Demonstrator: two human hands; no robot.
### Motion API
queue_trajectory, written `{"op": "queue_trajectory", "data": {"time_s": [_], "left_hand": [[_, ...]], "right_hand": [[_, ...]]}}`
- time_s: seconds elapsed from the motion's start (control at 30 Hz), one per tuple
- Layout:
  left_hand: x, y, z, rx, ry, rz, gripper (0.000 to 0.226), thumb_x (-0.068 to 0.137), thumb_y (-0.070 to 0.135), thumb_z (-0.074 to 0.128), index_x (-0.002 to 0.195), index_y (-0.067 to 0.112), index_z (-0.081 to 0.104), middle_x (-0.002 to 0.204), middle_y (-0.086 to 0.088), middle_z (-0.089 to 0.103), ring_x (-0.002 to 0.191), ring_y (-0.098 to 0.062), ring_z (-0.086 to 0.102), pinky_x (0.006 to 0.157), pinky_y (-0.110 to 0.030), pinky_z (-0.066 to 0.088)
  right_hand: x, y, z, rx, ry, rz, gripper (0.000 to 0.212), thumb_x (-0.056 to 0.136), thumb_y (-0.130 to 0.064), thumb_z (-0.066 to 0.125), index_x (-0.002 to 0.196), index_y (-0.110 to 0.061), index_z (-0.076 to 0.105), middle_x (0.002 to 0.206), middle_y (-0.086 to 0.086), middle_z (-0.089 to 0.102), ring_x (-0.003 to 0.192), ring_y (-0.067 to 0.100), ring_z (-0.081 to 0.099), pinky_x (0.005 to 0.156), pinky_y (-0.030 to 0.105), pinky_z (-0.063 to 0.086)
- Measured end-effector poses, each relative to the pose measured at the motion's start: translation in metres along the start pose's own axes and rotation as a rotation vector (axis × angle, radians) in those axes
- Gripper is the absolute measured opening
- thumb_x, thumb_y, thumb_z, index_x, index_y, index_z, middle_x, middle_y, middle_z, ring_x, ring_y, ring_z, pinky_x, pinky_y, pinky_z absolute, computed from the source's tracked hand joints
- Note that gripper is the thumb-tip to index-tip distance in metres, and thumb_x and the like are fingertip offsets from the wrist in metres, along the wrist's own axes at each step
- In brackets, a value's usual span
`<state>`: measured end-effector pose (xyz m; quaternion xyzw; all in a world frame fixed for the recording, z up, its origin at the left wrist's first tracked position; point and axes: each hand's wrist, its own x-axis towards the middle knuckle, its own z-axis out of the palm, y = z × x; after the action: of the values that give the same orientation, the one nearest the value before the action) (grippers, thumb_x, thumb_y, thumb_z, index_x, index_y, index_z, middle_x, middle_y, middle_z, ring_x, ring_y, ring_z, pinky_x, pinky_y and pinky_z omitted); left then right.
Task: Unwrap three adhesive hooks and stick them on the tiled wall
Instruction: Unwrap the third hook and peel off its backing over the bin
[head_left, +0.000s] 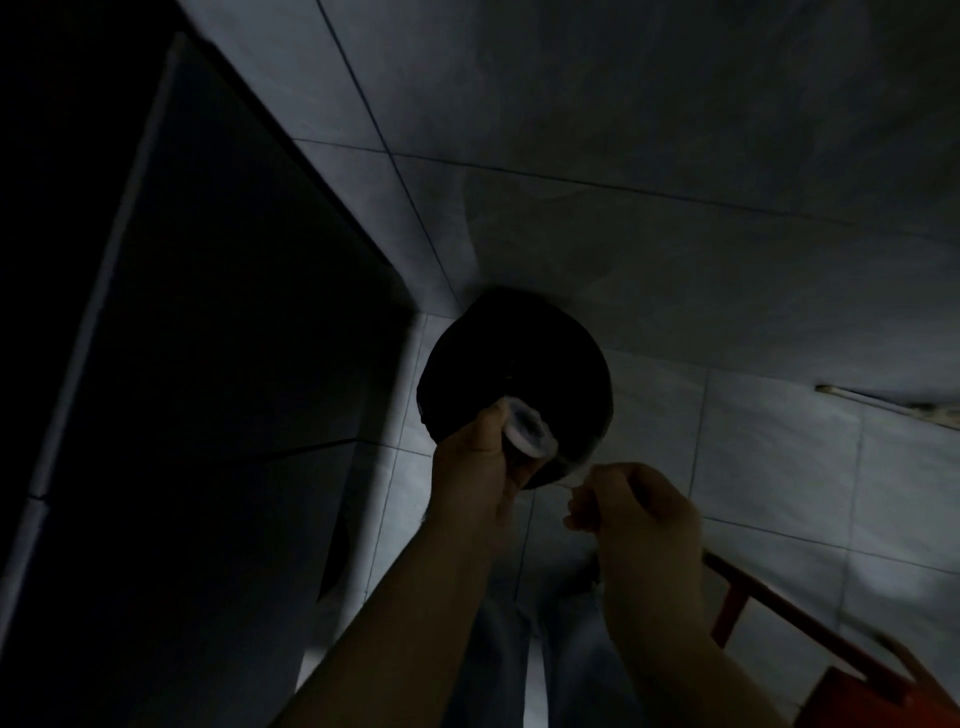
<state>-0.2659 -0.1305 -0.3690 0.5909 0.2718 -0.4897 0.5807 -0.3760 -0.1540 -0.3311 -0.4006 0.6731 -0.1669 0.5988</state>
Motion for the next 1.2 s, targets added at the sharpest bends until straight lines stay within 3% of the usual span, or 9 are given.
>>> {"op": "queue_trajectory", "data": {"time_s": [0.13,0.27,0.43,0.63,0.77,0.87,0.93,1.03,1.2], "left_hand": [[0.002,0.002,-0.007,0.051,0.210,0.041,0.015,0.088,0.025,0.061,0.083,0.012,0.067,0.108,-0.017,0.066,0.096,-0.029,0.064,0.082,-0.039,0.055],[0.000,0.023,-0.018,0.076,0.194,0.111,0.029,0.089,0.023,0.060,0.108,0.001,0.063,0.114,-0.020,0.065,0.107,-0.030,0.063,0.074,-0.030,0.055],[-0.009,0.026,-0.019,0.229,0.081,0.122,0.034,0.092,0.019,0.057,0.119,0.000,0.061,0.115,-0.019,0.065,0.099,-0.024,0.064,0.065,-0.021,0.057],[-0.003,0.024,-0.034,0.191,0.097,0.012,0.036,0.091,0.022,0.058,0.120,0.001,0.060,0.122,-0.022,0.063,0.113,-0.029,0.061,0.086,-0.035,0.054],[0.002,0.020,-0.049,0.201,0.091,0.005,0.032,0.091,0.023,0.059,0.115,0.002,0.063,0.119,-0.020,0.064,0.113,-0.030,0.061,0.093,-0.041,0.053],[0.007,0.019,-0.064,0.231,0.074,0.045,0.020,0.090,0.019,0.061,0.103,0.006,0.069,0.106,-0.014,0.069,0.105,-0.026,0.064,0.074,-0.031,0.058],[0.011,0.021,-0.075,0.232,0.060,0.064,0.014,0.090,0.019,0.061,0.085,0.014,0.073,0.095,-0.009,0.071,0.095,-0.022,0.067,0.069,-0.030,0.057],[0.020,0.024,-0.088,0.222,0.065,0.063,0.026,0.088,0.021,0.063,0.065,0.019,0.075,0.091,-0.009,0.072,0.095,-0.024,0.066,0.077,-0.036,0.053],[0.033,0.031,-0.097,0.179,0.039,0.090,0.024,0.091,0.016,0.058,0.072,0.019,0.073,0.089,-0.006,0.070,0.090,-0.020,0.065,0.073,-0.035,0.053]], "right_hand": [[-0.003,0.001,-0.008,-0.042,0.148,0.054,0.024,0.086,-0.018,0.056,0.063,-0.013,0.062,0.059,0.004,0.066,0.060,0.020,0.065,0.059,0.034,0.048],[0.006,-0.003,-0.021,-0.018,0.070,0.100,0.020,0.088,-0.013,0.057,0.070,-0.014,0.066,0.068,0.006,0.069,0.063,0.019,0.065,0.062,0.033,0.051],[0.041,-0.003,-0.013,-0.101,-0.061,0.085,0.012,0.087,-0.011,0.062,0.077,-0.012,0.068,0.071,0.006,0.069,0.063,0.015,0.064,0.057,0.022,0.051],[0.088,0.009,0.028,-0.167,-0.126,0.121,0.008,0.086,-0.001,0.061,0.080,0.001,0.066,0.075,0.017,0.068,0.068,0.025,0.067,0.062,0.029,0.057],[0.111,0.030,0.052,-0.470,-0.244,0.072,0.012,0.087,-0.003,0.059,0.082,-0.008,0.069,0.106,0.020,0.069,0.102,0.033,0.064,0.092,0.044,0.051],[0.126,0.048,0.066,-0.633,-0.232,-0.004,0.023,0.087,-0.009,0.058,0.067,-0.019,0.061,0.079,0.008,0.067,0.079,0.027,0.065,0.081,0.039,0.054],[0.134,0.056,0.075,-0.802,-0.219,-0.056,0.019,0.090,-0.014,0.056,0.072,-0.014,0.061,0.063,-0.004,0.053,0.071,0.020,0.059,0.070,0.032,0.048],[0.144,0.065,0.086,-0.822,-0.205,-0.085,0.010,0.088,-0.018,0.059,0.086,-0.008,0.063,0.076,0.004,0.062,0.087,0.027,0.062,0.072,0.032,0.046],[0.163,0.075,0.100,-0.680,-0.253,-0.037,0.023,0.086,-0.016,0.064,0.107,-0.007,0.059,0.106,0.013,0.064,0.100,0.028,0.061,0.092,0.034,0.048]]}}
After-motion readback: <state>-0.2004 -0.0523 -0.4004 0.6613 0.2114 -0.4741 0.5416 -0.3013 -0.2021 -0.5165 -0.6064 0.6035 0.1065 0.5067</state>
